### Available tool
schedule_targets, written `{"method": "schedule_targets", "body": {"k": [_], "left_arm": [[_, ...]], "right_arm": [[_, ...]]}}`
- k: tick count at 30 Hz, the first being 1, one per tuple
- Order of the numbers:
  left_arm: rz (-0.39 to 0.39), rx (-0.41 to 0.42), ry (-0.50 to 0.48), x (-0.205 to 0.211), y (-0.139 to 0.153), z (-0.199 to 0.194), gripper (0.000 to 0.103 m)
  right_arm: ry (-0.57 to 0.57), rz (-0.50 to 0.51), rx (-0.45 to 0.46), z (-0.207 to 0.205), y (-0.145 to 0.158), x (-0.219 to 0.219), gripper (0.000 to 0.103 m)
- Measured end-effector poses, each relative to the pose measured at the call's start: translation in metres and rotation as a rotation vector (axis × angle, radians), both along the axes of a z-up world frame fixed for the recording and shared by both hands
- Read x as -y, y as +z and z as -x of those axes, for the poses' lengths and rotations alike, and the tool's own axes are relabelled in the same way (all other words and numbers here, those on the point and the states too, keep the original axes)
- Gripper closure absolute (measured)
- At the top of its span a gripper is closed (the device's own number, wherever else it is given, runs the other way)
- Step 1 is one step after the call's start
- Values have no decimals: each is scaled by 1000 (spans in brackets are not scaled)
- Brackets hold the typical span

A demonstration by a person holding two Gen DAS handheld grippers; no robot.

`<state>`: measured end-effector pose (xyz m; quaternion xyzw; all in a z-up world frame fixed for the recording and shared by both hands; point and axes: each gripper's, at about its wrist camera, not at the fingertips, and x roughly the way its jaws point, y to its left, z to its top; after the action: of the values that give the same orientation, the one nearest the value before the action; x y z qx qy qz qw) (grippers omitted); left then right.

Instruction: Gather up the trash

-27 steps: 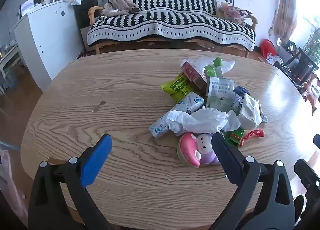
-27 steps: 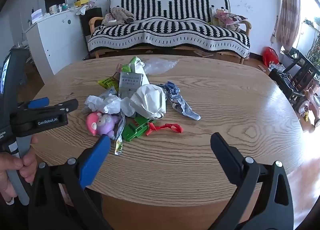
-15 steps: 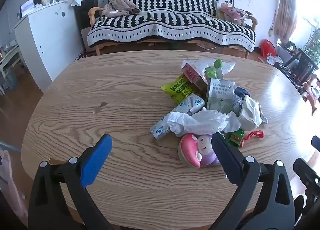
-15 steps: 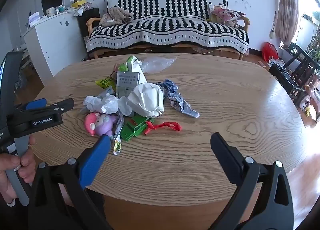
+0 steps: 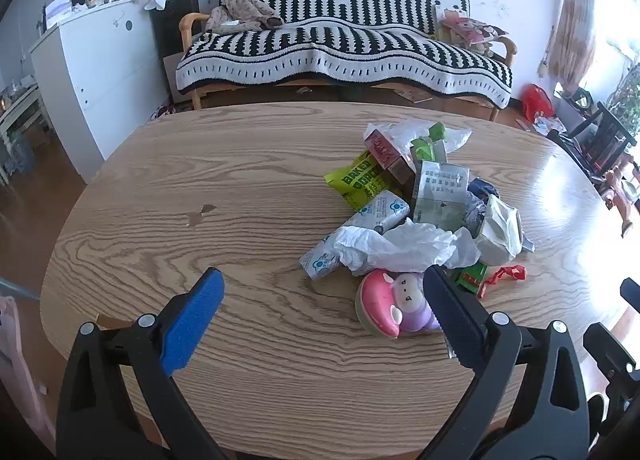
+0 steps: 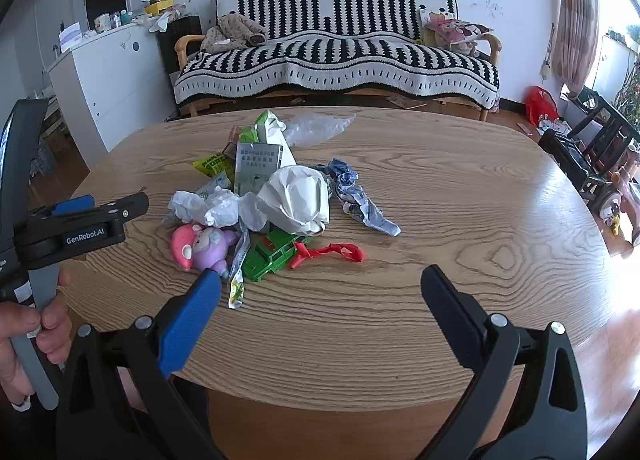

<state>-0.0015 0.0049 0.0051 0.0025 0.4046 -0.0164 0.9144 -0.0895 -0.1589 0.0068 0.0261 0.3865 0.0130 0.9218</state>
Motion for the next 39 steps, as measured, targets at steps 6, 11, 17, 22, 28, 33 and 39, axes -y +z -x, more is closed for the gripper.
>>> {"method": "schedule_targets", "body": {"k": [6,11,17,22,28,33,39], "left_arm": [[6,-4,3,-2,1,1,6],[7,-4,3,-3,1,0,6],[6,-5,4,-3,2,0,6],[3,-6,1,-4,3,2,6],[2,-6,1,-6,2,1,6],[3,-9,1,-4,1,1,6],[4,-10,1,-3,0,1,6]], "right_arm": [[-2,-3,4,0,0,0,6],[-3,-1,4,0,0,0,6],[1,-1,3,1,1,1,6],[-1,-3,4,1,1,1,6],[-1,-1,4,1,1,1,6],[-1,-4,2,2,3,2,6],[-2,-3,3,2,2,2,6]]}}
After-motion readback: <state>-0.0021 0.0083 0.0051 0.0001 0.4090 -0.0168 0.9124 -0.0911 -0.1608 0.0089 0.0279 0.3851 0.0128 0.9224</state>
